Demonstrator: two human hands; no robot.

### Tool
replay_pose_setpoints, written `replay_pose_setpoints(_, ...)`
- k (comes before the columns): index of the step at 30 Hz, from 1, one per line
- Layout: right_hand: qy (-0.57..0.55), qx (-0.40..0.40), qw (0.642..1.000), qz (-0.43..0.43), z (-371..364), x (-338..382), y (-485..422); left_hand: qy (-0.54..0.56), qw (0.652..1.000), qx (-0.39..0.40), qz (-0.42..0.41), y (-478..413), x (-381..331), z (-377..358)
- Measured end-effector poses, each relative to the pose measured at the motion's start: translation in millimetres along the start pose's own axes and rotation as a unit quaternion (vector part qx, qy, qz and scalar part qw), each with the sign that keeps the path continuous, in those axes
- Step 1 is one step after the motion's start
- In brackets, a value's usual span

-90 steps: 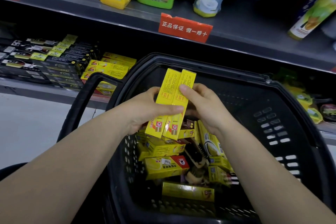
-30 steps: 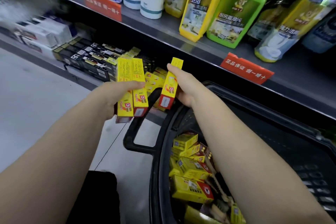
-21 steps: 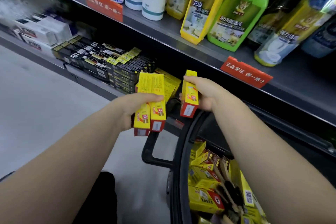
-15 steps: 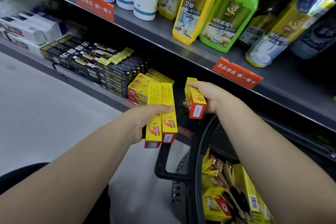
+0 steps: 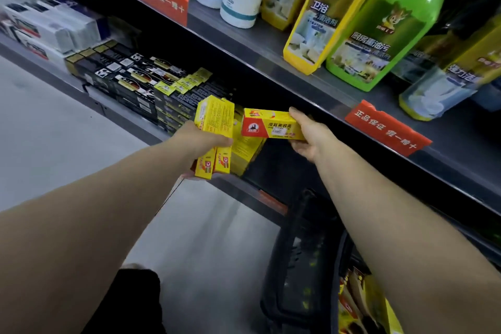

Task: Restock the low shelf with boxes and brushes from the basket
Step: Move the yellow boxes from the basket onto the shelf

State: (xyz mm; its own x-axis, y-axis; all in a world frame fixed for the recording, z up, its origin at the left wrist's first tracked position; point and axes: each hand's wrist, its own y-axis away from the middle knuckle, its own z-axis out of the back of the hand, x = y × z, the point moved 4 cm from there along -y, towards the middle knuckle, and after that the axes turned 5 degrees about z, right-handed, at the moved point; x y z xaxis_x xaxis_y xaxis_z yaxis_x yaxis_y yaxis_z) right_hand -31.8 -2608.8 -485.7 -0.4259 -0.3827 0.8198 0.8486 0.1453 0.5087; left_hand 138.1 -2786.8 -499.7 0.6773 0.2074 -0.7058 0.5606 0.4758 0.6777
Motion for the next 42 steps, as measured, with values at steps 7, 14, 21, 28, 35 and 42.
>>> replay_pose_setpoints(7, 0.044, -0.017, 0.998, 0.032, -27, 2, -46, -0.084, 0.992, -0.028, -0.086, -37, 4, 25)
replay_pose_setpoints(14, 0.171, 0.002, 0.984, 0.043, -63, -9, -84, 0.054, 0.989, -0.057, -0.123, -45, -5, 45)
replay_pose_setpoints(21, 0.187, 0.099, 0.977, 0.023, -84, -37, -100, 0.117, 0.986, -0.042, -0.109, -52, 6, 45)
replay_pose_setpoints(28, 0.395, 0.093, 0.904, 0.137, -78, -17, -79, 0.135, 0.987, 0.035, -0.079, -55, 6, 26)
replay_pose_setpoints(35, 0.097, 0.402, 0.896, 0.164, -102, 23, -1, 0.086, 0.982, 0.141, -0.097, -47, -1, 8)
replay_pose_setpoints(42, -0.003, 0.182, 0.978, 0.106, -68, 24, -34, 0.09, 0.988, 0.108, -0.059, -47, -1, -1)
